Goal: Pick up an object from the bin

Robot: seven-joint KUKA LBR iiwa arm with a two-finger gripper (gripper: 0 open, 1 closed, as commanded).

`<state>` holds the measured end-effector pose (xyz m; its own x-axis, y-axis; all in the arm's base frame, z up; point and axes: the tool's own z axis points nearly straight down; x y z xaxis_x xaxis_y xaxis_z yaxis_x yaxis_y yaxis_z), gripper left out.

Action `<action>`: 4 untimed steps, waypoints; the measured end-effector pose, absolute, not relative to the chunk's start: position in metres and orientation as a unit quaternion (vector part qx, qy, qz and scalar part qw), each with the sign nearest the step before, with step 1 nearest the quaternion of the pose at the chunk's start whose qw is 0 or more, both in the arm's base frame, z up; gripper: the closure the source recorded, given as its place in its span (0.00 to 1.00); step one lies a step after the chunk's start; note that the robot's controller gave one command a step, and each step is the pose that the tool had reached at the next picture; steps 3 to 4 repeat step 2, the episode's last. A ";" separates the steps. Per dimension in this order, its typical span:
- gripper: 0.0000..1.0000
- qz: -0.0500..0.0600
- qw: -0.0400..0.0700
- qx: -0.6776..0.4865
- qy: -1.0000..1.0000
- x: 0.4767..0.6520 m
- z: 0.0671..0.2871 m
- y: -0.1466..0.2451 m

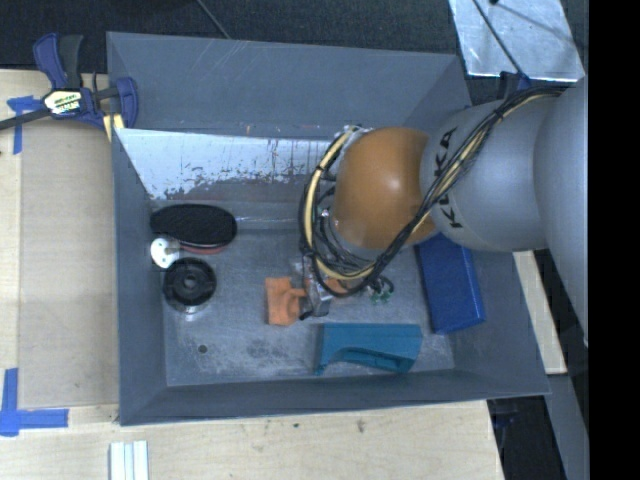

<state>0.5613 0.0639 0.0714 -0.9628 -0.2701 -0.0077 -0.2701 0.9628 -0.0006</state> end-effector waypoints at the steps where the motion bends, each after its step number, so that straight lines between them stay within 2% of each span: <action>1: 1.00 0.000 0.004 -0.136 0.991 0.561 0.071 0.064; 2: 1.00 0.000 0.004 -0.134 0.991 0.575 0.238 0.052; 4: 1.00 0.000 0.004 -0.134 0.991 0.575 0.238 0.052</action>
Offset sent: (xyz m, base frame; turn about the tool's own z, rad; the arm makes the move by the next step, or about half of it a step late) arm 0.0114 -0.0114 0.1640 0.0005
